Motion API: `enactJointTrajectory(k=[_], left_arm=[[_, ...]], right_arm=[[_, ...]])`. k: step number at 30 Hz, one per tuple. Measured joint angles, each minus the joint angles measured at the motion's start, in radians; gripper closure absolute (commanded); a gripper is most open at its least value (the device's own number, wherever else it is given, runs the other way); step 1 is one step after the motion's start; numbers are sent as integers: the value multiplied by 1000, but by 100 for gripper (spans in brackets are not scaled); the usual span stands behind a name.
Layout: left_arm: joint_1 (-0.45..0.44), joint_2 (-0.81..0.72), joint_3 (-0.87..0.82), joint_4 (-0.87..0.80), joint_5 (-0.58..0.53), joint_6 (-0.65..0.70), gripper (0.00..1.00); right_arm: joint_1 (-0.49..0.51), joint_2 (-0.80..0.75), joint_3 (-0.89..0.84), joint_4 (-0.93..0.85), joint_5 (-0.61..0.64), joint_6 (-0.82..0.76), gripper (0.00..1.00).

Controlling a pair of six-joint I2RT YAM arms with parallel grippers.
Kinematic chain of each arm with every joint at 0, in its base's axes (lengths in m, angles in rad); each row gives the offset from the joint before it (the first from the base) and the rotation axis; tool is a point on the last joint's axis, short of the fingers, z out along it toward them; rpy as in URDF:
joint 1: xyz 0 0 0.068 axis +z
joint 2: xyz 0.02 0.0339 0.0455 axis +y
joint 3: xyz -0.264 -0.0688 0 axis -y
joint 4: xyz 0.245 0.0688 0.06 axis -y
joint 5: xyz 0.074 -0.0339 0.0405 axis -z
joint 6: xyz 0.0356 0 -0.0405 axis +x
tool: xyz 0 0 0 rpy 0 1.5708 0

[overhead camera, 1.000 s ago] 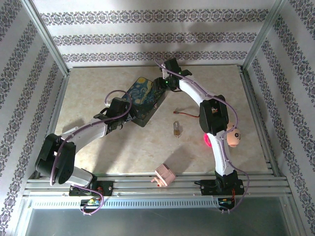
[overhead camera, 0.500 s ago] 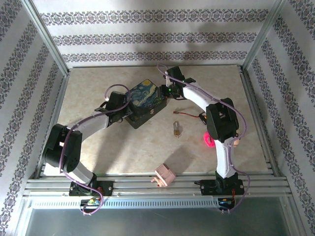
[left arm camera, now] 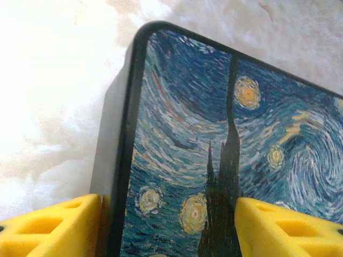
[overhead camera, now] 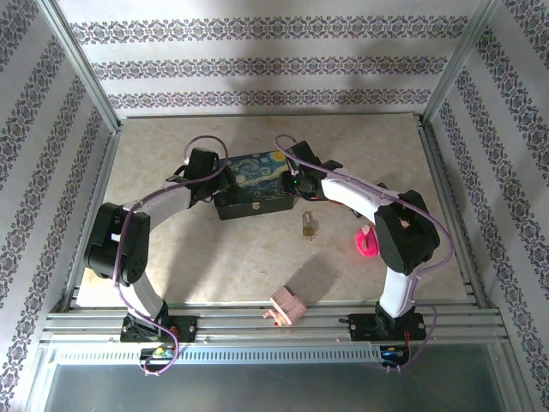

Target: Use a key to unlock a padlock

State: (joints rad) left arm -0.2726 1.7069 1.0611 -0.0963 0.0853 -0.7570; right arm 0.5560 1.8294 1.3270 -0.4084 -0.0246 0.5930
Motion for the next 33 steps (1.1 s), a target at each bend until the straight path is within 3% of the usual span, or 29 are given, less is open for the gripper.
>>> enactJointTrajectory(k=[5,13,18,19,20,21,25,33], left_arm=[[0,0,1,2,35,10,31],[3,-6,8,1,64,20,14],[29,-101,-13,2,82,21,7],[42,-141,-27,4,79,24,7],[56,-184,-43,4,75,27,6],[67,-223,-58,5,69,32,5],[98,-399,-146,9,-1,71,1],[98,-681,-404,47,-215,172,1]], right_arm=[[10,-45,-54,4,6,37,50],[18,-70,-60,5,20,48,31],[16,-207,-95,-21,86,31,22],[15,-246,-108,-26,101,27,17],[11,-288,-124,-28,116,23,4],[7,-326,-141,-28,126,24,2],[-32,-483,-244,-29,180,1,2],[-104,-749,-467,-36,293,-68,2]])
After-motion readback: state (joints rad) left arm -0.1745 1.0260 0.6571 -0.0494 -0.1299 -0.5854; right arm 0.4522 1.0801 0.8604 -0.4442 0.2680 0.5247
